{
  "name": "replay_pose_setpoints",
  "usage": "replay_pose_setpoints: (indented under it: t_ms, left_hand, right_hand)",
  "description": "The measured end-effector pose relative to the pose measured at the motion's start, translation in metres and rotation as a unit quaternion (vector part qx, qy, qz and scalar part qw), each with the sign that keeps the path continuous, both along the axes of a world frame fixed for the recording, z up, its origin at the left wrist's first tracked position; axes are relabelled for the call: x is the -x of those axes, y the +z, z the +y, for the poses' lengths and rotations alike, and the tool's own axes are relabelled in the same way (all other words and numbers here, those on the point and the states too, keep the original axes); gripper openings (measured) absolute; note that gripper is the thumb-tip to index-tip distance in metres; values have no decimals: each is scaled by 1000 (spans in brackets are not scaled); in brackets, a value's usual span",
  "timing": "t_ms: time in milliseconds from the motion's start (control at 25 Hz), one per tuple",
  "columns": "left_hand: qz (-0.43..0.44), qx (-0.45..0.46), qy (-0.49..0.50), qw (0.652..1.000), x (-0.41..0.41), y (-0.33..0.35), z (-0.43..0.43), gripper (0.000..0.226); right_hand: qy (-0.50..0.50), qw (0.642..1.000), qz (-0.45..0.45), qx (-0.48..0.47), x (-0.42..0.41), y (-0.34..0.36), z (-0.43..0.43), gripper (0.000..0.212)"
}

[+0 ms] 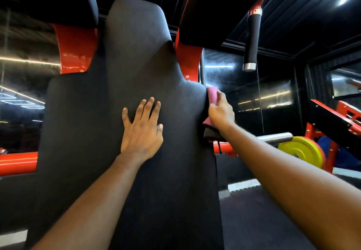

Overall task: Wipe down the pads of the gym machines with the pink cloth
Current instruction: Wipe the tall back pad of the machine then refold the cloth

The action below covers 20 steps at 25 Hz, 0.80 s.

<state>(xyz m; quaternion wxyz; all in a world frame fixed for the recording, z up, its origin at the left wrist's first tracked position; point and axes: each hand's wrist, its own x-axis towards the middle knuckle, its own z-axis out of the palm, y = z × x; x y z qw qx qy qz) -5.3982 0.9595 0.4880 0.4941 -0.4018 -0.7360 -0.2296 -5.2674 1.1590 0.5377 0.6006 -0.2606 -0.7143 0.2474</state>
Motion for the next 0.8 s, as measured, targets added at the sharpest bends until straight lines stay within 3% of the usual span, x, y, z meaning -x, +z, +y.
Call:
replay_pose_setpoints:
  t_ms: [80,200,320,440,720,800]
  left_hand:
    - [3,3,9,1000,4,0,1,67]
    - [7,8,9,1000,4,-3,1,67]
    - [6,8,8,1000,3,-2,1,68]
    - [-2,11,4,1000,3,-3,0,68]
    - [2,32,-12,999,9,-1,-9,67]
    - [2,30,-12,999,9,-3,-9,67]
  right_hand:
    - [22,1000,14,-9,2,6,0,63]
    - [30,1000,1,4,-9,-56,-2,66]
    - [50,998,-40,26,-16,-79,-2,56]
    - [-19,998,-58,-7,-7,-14,3,44]
    - [-84,955,-154,-240,8,108,-31,52]
    - [-68,945,-184,-260,17,118,-39,59]
